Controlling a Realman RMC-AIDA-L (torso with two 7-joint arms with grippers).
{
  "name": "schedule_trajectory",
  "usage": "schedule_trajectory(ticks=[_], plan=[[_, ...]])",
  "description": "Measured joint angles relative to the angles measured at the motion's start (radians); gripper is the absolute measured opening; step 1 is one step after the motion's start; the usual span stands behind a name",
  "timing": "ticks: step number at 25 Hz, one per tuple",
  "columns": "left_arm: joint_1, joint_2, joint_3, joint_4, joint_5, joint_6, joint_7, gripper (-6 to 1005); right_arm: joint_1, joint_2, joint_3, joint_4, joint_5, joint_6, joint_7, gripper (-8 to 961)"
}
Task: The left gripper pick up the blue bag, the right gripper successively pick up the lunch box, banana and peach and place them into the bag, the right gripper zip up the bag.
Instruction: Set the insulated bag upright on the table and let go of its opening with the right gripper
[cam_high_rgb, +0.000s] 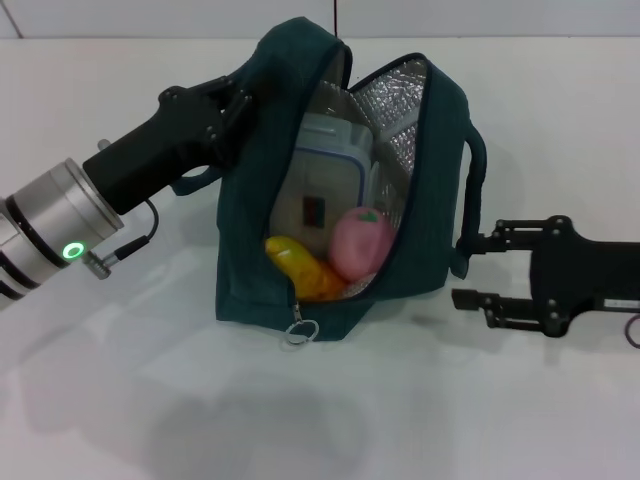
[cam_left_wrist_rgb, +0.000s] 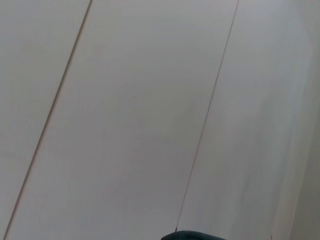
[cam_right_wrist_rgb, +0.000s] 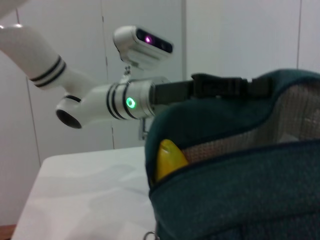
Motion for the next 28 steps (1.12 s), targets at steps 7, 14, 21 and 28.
schedule_trajectory(ticks=[7, 14, 21, 28], plan=[[0.001, 0.000, 0.000, 0.002, -0.001, -0.001, 0.003, 164, 0.070, 0.002, -0.015, 0.091, -0.009, 0.041, 0.010, 389], [0.004, -0.001, 0.000, 0.002, -0.002, -0.001, 0.010, 168, 0.063, 0.003, 0.031, 0.117, 0.063, 0.043, -0.003, 264], [0.053, 0.001, -0.001, 0.078, -0.031, 0.011, 0.104, 172, 0.031, -0.002, 0.120, 0.158, 0.195, -0.021, -0.058, 116], [0.117, -0.001, 0.007, 0.171, -0.029, 0.072, 0.253, 176, 0.028, -0.060, 0.187, 0.158, 0.206, -0.140, 0.027, 76]])
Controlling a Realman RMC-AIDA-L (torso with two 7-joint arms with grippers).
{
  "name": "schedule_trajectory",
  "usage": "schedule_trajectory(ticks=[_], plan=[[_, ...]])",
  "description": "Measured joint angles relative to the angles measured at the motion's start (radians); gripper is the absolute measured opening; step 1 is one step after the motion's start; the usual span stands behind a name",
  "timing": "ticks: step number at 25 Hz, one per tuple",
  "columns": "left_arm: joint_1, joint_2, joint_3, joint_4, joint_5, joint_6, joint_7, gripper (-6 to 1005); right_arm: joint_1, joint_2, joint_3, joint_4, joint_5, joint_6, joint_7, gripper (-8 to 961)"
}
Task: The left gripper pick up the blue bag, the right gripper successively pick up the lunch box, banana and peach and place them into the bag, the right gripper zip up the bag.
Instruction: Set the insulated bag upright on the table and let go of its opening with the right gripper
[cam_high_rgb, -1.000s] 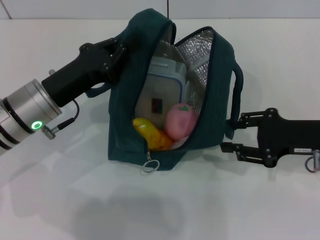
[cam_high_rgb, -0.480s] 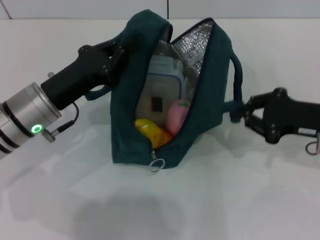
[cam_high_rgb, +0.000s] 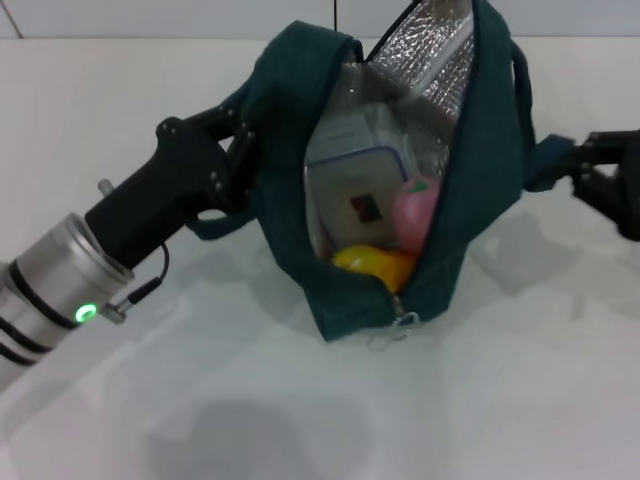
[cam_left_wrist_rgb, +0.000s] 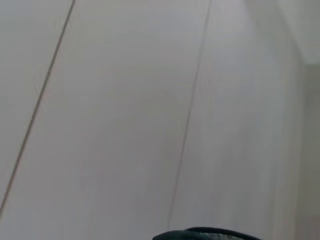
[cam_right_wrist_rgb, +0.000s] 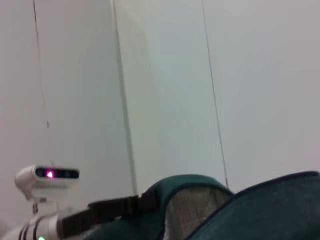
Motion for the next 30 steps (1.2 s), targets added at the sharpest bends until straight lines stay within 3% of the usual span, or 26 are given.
schedule_trajectory(ticks=[4, 7, 17, 24, 30], plan=[[0.016, -0.001, 0.001, 0.025, 0.034, 0.005, 0.009, 178, 0.014, -0.039, -0.002, 0.000, -0.006, -0.026, 0.079, 84], [0.024, -0.002, 0.001, 0.046, 0.060, 0.001, 0.008, 180, 0.022, -0.053, -0.009, 0.000, -0.027, -0.021, 0.111, 91], [0.040, -0.004, -0.006, 0.063, 0.063, -0.005, 0.014, 186, 0.041, -0.036, -0.011, -0.004, -0.111, -0.012, 0.116, 112], [0.045, 0.000, -0.011, 0.064, 0.047, 0.023, -0.011, 360, 0.034, -0.023, -0.002, -0.006, -0.111, -0.004, 0.106, 127], [0.063, 0.005, -0.005, 0.000, 0.035, 0.075, -0.047, 637, 0.033, -0.015, -0.001, -0.009, -0.111, 0.003, 0.103, 140]])
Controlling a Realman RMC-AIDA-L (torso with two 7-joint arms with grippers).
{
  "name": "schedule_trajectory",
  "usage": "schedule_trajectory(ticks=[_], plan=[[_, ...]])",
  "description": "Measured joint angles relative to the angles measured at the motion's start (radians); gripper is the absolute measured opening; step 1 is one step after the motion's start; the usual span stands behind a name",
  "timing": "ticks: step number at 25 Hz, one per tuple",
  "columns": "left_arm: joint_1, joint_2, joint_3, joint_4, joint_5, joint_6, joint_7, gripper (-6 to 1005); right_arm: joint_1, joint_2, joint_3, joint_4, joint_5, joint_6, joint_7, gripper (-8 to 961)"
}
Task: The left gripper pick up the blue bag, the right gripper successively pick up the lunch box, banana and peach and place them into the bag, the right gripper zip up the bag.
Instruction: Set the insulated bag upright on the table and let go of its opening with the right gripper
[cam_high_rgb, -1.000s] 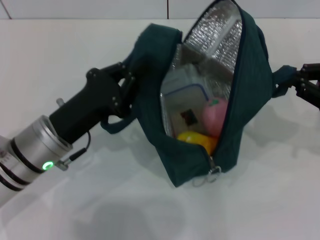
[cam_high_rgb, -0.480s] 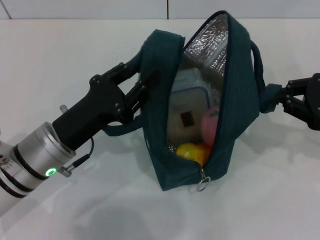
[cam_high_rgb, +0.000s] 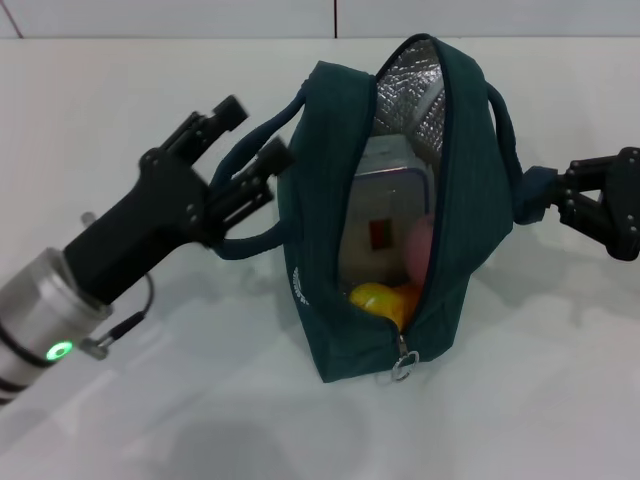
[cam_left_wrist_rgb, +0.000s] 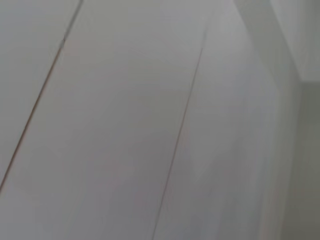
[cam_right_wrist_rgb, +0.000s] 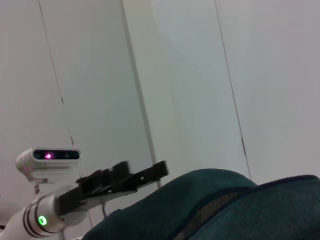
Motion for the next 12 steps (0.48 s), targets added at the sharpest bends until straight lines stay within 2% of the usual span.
schedule_trajectory(ticks=[7, 12], plan=[[0.030, 0.002, 0.006, -0.171, 0.090, 0.090, 0.014, 883, 0.000, 0.013, 0.003, 0.002, 0.006, 0.030, -0.001, 155], [0.025, 0.002, 0.007, -0.231, 0.181, 0.084, 0.065, 881, 0.006, 0.019, 0.002, 0.001, 0.005, 0.035, 0.000, 166]])
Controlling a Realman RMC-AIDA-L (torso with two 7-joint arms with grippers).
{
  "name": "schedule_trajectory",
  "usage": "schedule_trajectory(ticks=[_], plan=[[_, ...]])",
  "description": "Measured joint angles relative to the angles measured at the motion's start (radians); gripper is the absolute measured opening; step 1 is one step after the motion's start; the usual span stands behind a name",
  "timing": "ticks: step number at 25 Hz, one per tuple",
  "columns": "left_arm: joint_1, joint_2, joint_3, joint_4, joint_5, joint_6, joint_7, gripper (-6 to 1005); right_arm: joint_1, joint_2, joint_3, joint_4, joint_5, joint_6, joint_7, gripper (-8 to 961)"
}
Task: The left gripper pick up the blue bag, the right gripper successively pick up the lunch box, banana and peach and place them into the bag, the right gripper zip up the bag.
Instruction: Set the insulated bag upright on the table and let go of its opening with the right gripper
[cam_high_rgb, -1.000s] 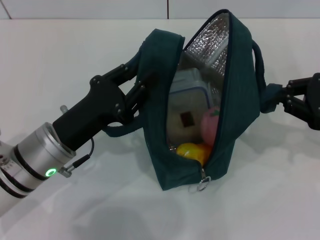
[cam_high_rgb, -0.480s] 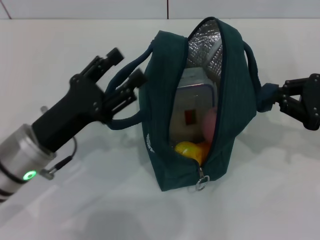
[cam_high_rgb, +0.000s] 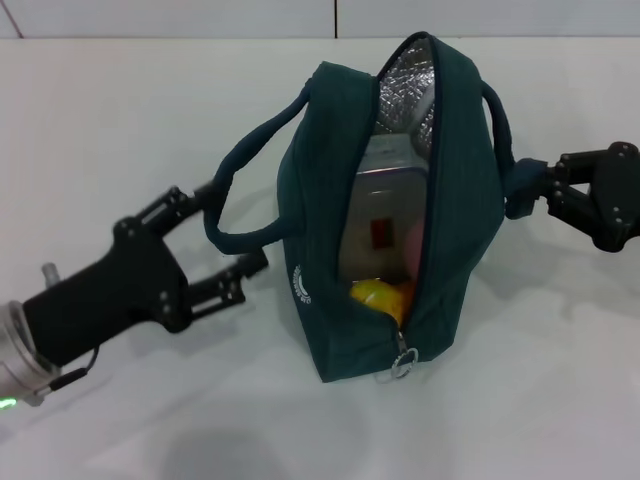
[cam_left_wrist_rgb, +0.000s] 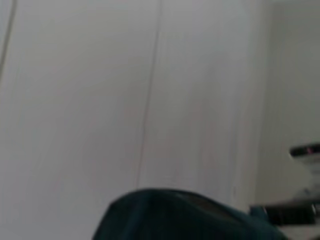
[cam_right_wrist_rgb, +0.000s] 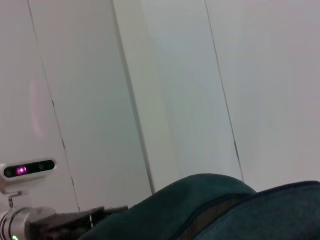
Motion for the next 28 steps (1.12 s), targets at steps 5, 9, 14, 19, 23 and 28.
schedule_trajectory(ticks=[5, 9, 14, 19, 23, 28], plan=[[-0.009, -0.001, 0.000, -0.007, 0.030, -0.041, 0.031, 880, 0.001, 0.004, 0.000, -0.001, 0.001, 0.001, 0.003, 177], [-0.022, -0.004, 0.001, -0.001, 0.034, -0.061, 0.038, 877, 0.001, 0.005, 0.000, -0.001, 0.001, 0.001, 0.004, 186], [-0.031, -0.005, 0.001, 0.010, 0.024, -0.062, 0.040, 816, 0.001, 0.006, 0.000, 0.005, 0.002, 0.009, 0.005, 196], [-0.038, -0.006, -0.006, 0.015, 0.020, -0.063, 0.067, 664, -0.003, 0.008, -0.003, 0.005, -0.001, 0.014, 0.001, 207], [-0.042, -0.004, -0.005, 0.050, 0.020, -0.063, 0.090, 521, -0.005, 0.008, -0.014, 0.001, -0.016, 0.009, -0.008, 216], [-0.050, -0.006, -0.007, 0.098, 0.009, -0.063, 0.103, 375, -0.009, 0.008, -0.009, -0.002, -0.031, 0.005, -0.011, 226]])
